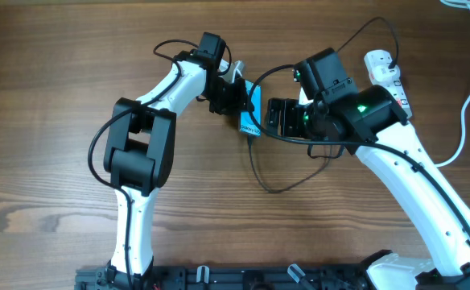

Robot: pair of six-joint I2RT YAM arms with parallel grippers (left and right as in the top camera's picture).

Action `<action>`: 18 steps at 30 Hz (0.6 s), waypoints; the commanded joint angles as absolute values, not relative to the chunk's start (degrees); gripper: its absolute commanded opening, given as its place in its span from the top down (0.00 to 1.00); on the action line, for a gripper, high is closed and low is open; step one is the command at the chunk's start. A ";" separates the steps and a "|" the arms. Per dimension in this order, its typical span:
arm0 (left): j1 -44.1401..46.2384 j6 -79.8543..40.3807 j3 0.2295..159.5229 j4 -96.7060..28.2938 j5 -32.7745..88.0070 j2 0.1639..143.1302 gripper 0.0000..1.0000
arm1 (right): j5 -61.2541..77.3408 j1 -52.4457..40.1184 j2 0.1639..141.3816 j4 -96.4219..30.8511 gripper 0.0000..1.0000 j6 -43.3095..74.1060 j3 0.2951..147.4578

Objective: Plug charger to phone and switch on socket
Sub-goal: 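Lower the phone flat onto the table with the left gripper and release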

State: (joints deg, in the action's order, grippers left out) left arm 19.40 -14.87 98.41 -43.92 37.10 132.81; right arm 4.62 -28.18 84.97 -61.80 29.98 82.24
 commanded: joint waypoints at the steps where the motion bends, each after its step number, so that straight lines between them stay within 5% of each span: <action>1: 19.38 -13.96 98.24 -44.21 30.85 135.02 0.82 | 3.57 -28.03 85.73 -61.84 0.00 30.37 83.13; 18: 19.38 -13.98 98.24 -46.85 22.04 135.02 0.64 | 3.36 -28.03 85.76 -63.05 0.00 30.00 83.13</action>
State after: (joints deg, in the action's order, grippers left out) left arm 19.51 -14.48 99.15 -45.43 32.27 132.94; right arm 4.58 -28.18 84.97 -62.85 29.98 82.24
